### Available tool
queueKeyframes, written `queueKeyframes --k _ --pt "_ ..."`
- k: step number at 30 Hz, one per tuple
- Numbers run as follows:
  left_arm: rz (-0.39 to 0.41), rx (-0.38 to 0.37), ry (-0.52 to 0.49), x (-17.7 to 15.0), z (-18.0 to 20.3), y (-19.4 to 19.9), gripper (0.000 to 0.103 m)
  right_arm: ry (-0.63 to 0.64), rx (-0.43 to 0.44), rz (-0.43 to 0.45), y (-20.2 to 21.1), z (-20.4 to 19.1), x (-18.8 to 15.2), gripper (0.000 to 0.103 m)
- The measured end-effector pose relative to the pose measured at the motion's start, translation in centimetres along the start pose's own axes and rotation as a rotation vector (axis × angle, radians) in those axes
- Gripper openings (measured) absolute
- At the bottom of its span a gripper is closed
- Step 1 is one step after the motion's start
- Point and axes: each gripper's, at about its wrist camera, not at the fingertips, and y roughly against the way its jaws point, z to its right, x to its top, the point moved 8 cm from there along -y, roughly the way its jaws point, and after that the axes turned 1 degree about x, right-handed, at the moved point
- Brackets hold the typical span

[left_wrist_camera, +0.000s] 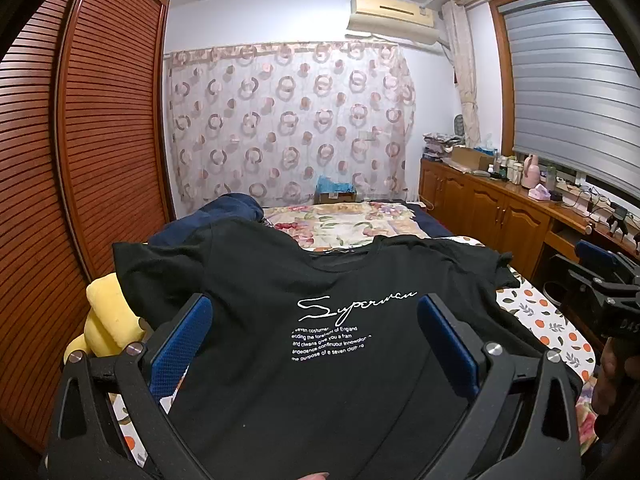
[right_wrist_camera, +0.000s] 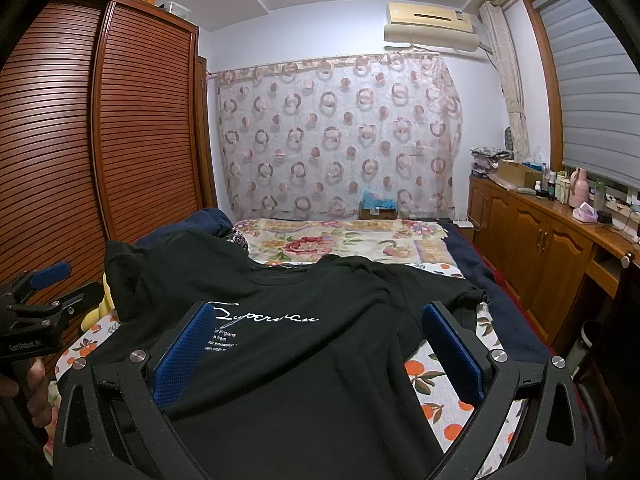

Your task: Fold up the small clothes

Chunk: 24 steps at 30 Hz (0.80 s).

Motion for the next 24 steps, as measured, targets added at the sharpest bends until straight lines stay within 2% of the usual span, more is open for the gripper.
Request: queueKeyframes --k 22,24 --pt "0.012 -0.001 -0.001 0.08 0.06 0.27 0.103 0.000 0.002 0.002 0.07 0.15 0.01 0.103" --pt "0.013 -0.001 -0.002 0.96 0.46 0.36 0.103 0.001 0.001 0.002 0.06 0.13 0.01 0.103"
